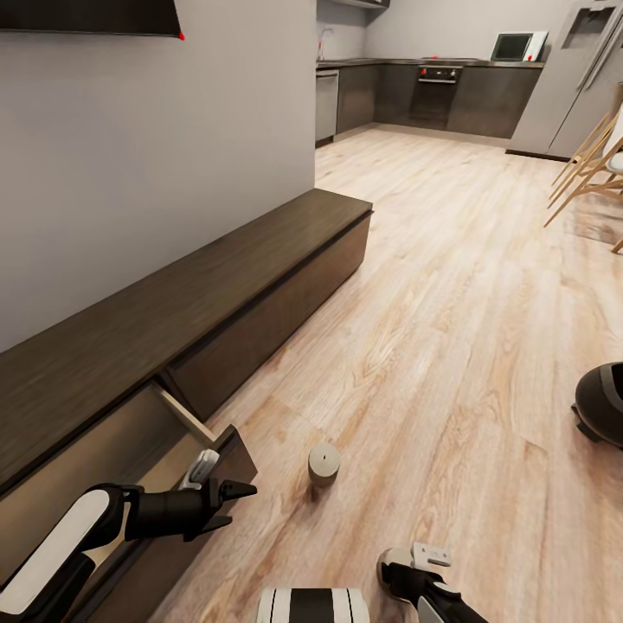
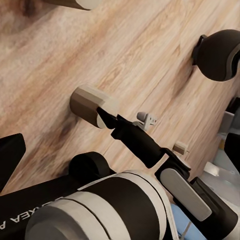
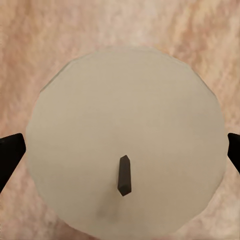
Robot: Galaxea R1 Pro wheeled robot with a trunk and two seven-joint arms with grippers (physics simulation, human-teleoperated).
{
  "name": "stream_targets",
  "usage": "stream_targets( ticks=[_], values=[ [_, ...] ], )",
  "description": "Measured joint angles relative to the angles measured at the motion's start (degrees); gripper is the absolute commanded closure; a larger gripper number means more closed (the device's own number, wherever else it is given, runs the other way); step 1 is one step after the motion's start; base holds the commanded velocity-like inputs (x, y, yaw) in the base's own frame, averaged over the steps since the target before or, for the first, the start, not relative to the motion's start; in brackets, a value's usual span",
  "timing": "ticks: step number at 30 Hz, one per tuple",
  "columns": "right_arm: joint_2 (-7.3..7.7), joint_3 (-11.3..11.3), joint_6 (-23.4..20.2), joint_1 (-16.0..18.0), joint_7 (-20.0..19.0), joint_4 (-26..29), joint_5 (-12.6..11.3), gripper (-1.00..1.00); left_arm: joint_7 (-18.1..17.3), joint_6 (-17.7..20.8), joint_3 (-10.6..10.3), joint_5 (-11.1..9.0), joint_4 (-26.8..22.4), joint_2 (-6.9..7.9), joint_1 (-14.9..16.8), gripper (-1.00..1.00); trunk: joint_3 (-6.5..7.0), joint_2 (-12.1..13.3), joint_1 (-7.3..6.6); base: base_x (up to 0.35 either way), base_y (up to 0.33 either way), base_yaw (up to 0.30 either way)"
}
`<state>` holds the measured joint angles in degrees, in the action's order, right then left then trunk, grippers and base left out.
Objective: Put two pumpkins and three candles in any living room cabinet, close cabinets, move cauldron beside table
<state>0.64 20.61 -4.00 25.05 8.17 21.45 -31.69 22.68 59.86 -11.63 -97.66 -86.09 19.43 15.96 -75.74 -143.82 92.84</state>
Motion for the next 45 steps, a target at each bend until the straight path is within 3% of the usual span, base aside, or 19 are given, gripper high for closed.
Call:
stream_targets(
  ticks=[5, 6, 37, 45],
  values=[
    [0.0, 0.1, 0.0, 0.0, 0.0, 0.0, -0.1, -1.0, 0.0, 0.0, 0.0, 0.0, 0.0, -0.04, 0.0, -1.0, -0.67, 0.0, 0.08, 0.0, 0.0, 0.0],
    [0.0, 0.1, 0.0, 0.0, 0.0, 0.0, -0.1, 1.0, 0.0, 0.0, 0.0, 0.0, 0.0, -0.04, 0.0, -1.0, -0.67, 0.0, 0.08, 0.0, 0.0, 0.0],
    [0.43, 0.0, 0.0, 0.0, -0.1, 0.0, 0.0, 1.0, 0.0, 0.0, 0.0, 0.0, 0.0, 0.02, 0.0, -1.0, 0.0, 0.0, 0.0, 0.0, 0.0, 0.0],
    [0.6, -0.1, 0.0, 0.0, -0.1, 0.0, 0.0, 1.0, 0.1, 0.0, -0.1, 0.0, 0.0, -0.07, 0.0, -1.0, 1.77, 0.1, -0.21, 0.0, 0.0, 0.0]
  ],
)
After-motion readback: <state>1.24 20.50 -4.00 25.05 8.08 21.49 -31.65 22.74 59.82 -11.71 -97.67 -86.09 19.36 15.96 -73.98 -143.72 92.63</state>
